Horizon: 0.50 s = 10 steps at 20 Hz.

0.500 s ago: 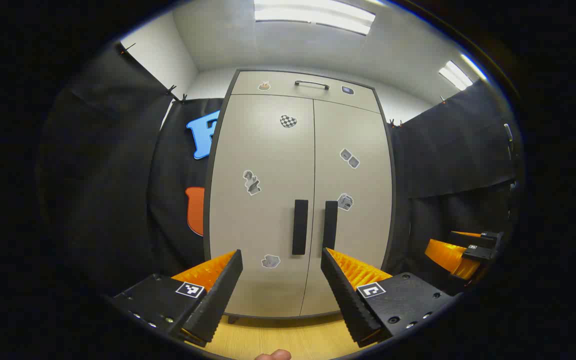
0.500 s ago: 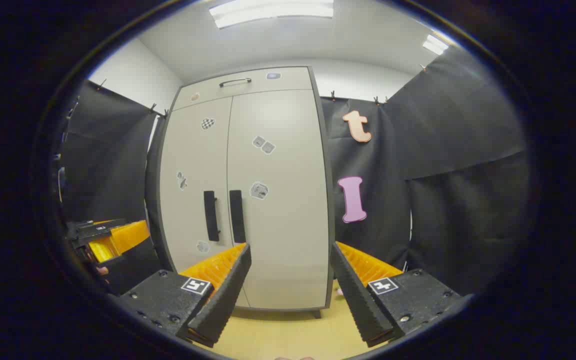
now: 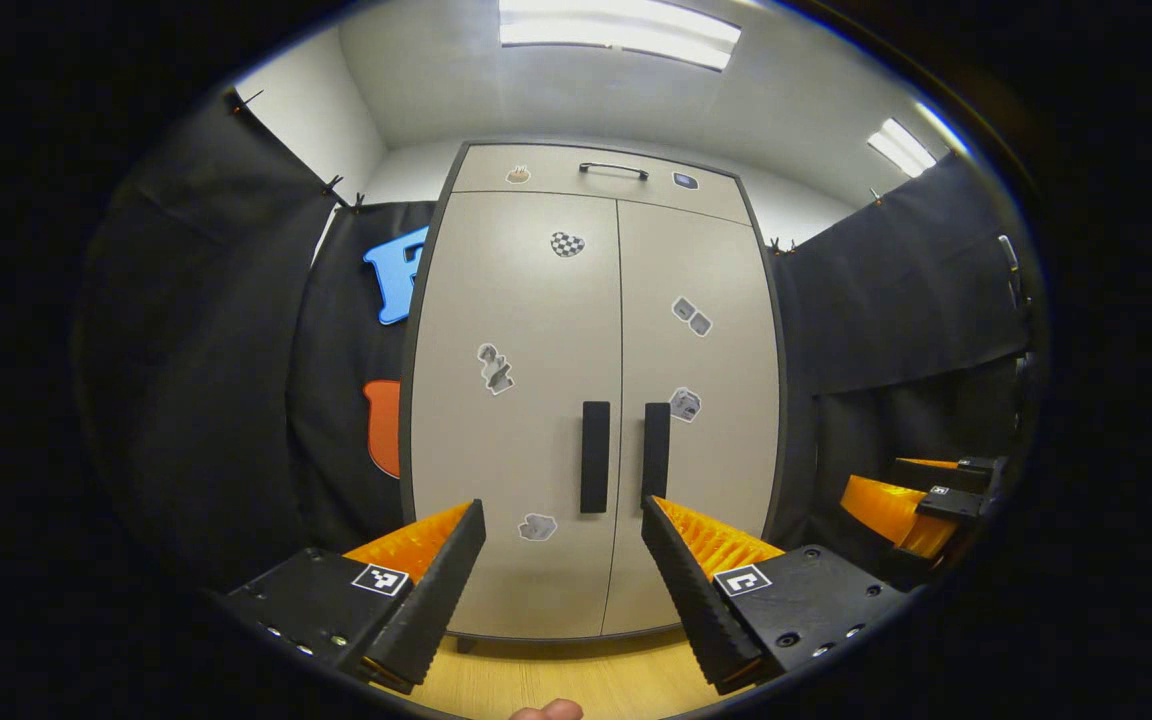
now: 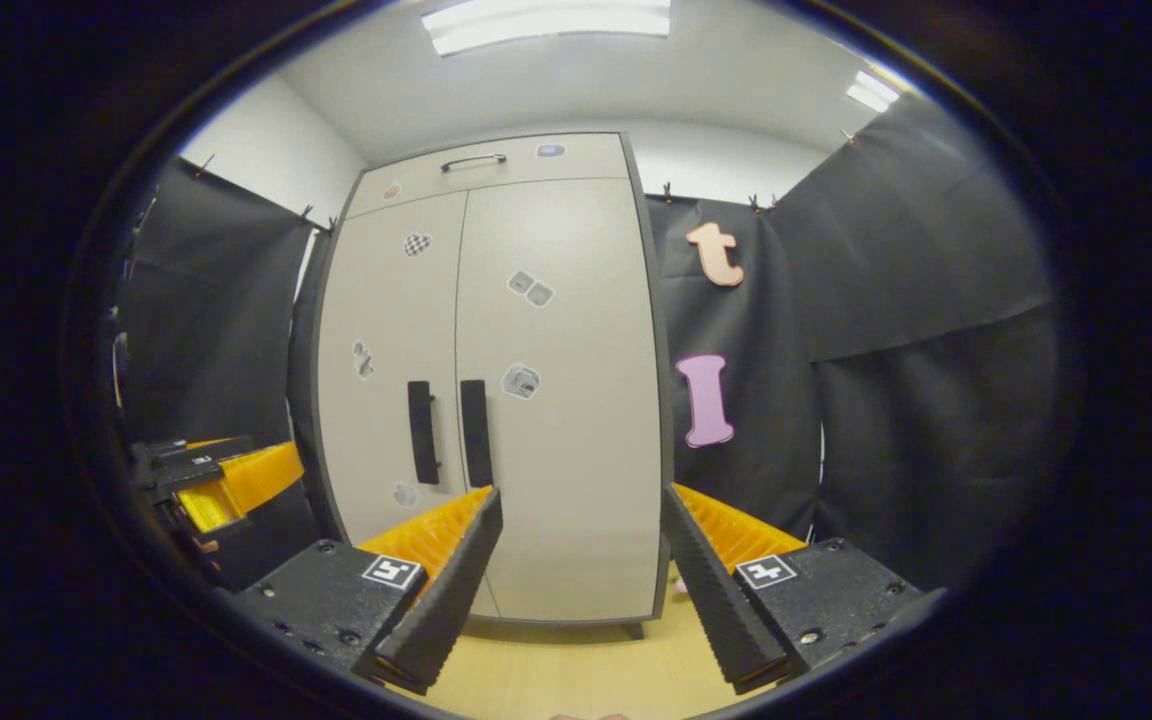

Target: Open the right door of the double-door shoe cabinet with the right hand, and open the left door with the left hand.

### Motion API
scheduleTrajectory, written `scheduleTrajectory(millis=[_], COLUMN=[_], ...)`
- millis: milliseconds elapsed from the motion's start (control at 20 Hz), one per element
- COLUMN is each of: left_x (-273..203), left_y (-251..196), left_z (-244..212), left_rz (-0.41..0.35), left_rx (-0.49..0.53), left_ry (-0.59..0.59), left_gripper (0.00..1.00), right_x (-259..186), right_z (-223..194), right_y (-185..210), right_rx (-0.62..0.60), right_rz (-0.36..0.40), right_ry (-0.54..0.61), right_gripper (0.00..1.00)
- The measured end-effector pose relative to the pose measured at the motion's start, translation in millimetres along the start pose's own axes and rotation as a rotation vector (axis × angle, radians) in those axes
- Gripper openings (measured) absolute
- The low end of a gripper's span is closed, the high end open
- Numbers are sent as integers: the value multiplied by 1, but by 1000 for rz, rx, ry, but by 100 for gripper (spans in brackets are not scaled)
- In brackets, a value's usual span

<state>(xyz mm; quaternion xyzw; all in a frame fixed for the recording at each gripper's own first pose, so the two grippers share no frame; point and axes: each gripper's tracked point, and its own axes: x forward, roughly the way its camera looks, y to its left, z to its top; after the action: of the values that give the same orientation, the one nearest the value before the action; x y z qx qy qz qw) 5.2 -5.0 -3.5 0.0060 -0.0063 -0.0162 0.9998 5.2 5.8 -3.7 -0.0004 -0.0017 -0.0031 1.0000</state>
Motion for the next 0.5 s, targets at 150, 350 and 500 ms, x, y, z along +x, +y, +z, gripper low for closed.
scheduleTrajectory(millis=[150, 350, 500], left_x=[2, 7, 10], left_y=[5, 13, 19], left_z=[-8, -9, -12], left_rz=[9, 19, 26], left_rx=[-1, -11, 9], left_ry=[14, 17, 18], left_gripper=[95, 95, 95], right_x=[4, 11, 21], right_z=[-6, -10, -15], right_y=[1, 7, 11], right_rx=[-11, -16, -16], right_rz=[-4, -4, -2], right_ry=[13, 19, 36], right_gripper=[99, 99, 99])
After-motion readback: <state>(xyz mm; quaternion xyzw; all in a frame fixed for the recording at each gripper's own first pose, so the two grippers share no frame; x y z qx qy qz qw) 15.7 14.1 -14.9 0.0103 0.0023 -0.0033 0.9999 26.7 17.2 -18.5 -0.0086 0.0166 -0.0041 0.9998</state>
